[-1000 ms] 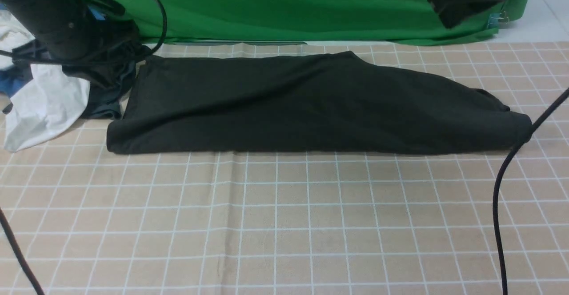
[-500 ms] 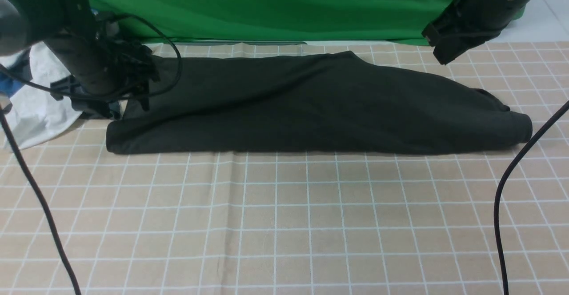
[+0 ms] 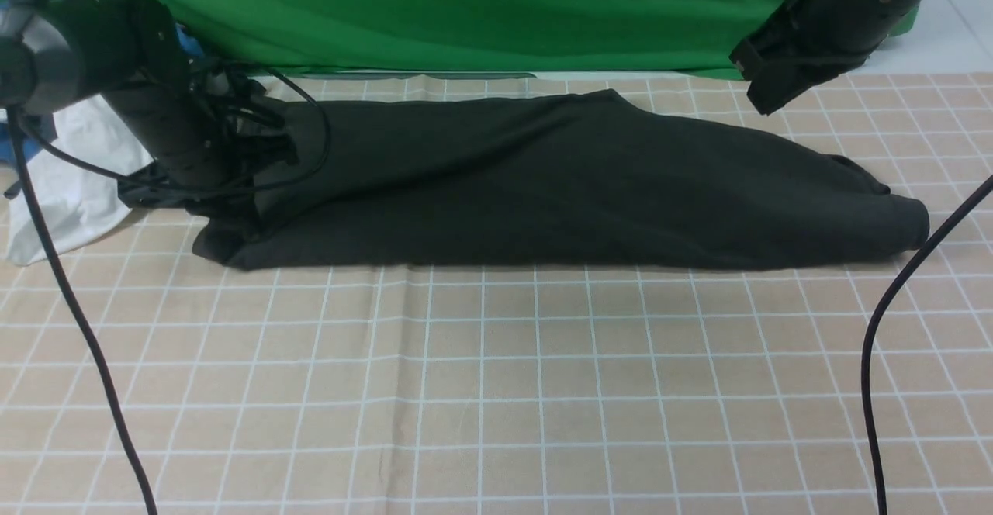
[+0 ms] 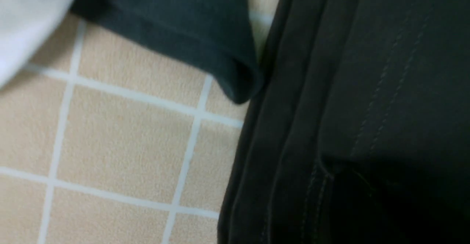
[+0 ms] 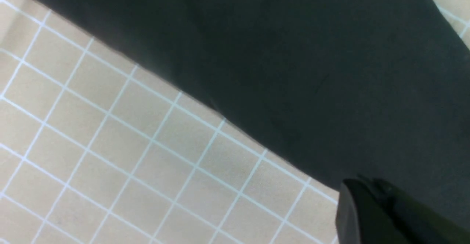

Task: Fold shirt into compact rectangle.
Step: 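Pull the folded dark garment lengthwise by its ends to straighten it flat on the table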

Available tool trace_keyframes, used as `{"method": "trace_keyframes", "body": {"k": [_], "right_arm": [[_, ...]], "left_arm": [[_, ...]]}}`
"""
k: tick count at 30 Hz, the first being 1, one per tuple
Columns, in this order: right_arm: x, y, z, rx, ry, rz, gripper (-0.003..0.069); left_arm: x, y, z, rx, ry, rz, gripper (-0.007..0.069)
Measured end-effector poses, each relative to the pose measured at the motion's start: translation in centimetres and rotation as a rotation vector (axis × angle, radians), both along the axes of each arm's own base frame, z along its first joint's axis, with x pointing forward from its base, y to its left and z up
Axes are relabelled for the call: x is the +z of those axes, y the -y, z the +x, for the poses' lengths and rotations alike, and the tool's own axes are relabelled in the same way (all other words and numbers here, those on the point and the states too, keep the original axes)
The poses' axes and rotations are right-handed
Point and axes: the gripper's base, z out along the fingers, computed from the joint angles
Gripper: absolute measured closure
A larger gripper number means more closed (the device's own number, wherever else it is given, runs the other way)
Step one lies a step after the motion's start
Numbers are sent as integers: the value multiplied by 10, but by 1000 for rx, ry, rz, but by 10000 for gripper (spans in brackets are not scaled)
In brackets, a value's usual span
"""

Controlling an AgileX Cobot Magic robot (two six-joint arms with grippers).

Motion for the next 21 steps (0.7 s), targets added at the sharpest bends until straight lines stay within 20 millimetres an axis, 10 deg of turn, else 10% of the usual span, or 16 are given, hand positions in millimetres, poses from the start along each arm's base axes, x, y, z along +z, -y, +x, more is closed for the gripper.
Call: {"method": "trace_keyframes", "body": {"k": [21], "right_arm": [[0,-1,0,25,3,4,621]], "left_arm": [[20,-15,-5,66,-4,151,587]]}}
